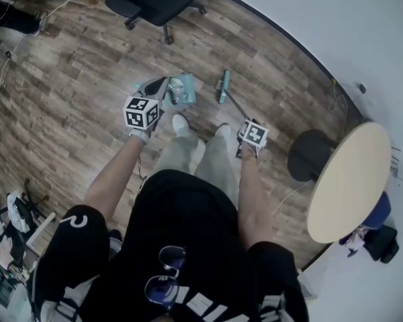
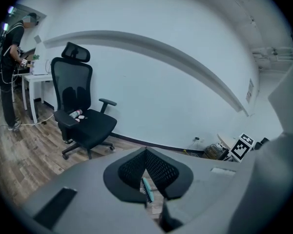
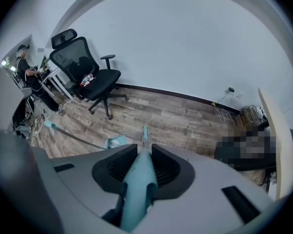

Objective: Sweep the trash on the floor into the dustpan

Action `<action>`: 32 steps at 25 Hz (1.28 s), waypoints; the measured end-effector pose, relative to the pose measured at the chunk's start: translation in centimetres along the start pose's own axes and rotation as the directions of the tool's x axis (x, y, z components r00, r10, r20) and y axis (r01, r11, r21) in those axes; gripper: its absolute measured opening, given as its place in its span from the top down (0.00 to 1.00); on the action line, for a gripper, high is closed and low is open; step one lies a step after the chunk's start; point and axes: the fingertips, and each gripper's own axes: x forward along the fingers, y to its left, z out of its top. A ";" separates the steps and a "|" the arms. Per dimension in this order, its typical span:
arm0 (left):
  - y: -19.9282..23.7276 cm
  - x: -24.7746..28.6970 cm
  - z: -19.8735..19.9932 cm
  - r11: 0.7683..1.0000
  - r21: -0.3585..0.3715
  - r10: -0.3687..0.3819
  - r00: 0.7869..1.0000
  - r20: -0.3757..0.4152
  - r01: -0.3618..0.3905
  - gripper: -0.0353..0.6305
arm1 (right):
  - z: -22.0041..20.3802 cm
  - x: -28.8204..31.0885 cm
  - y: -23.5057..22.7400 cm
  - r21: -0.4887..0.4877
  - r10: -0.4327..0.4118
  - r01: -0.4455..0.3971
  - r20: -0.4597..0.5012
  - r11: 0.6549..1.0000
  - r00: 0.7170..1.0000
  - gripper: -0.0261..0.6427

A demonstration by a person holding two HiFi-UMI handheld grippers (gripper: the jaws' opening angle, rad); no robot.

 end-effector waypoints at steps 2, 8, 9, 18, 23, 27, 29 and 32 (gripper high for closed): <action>-1.2 1.2 0.1 0.999 0.017 -0.030 0.999 -0.012 0.030 0.95 | 0.0 -0.6 -1.4 0.033 -0.017 0.016 0.021 0.999 1.000 0.83; -5.6 4.9 0.1 0.991 0.066 -0.115 0.992 -0.054 0.119 0.95 | -1.0 -1.4 -5.4 0.118 -0.059 0.054 0.039 0.992 0.998 0.83; -6.4 5.5 0.1 0.988 0.074 -0.128 0.990 -0.060 0.132 0.95 | -1.1 -1.4 -6.0 0.130 -0.061 0.055 0.043 0.990 0.997 0.83; -11.8 9.3 -0.4 0.964 0.135 -0.213 0.970 -0.114 0.227 0.95 | -3.3 -0.3 -10.9 0.204 -0.117 0.114 0.005 0.972 0.993 0.83; -12.2 9.7 -1.3 0.960 0.144 -0.219 0.966 -0.137 0.239 0.95 | -5.4 0.6 -11.8 0.209 -0.146 0.159 -0.078 0.965 0.986 0.83; -11.2 9.5 -2.0 0.964 0.142 -0.202 0.968 -0.151 0.224 0.95 | -5.3 2.3 -8.2 0.218 -0.040 0.049 -0.046 0.975 0.998 0.83; -10.8 9.3 -2.1 0.966 0.139 -0.195 0.969 -0.153 0.217 0.95 | -6.0 2.2 -7.7 0.184 -0.070 0.086 -0.093 0.979 0.993 0.83; -10.2 8.9 -2.1 0.970 0.132 -0.184 0.972 -0.147 0.204 0.95 | -7.4 1.4 -8.4 0.087 -0.180 0.199 -0.192 0.976 0.965 0.83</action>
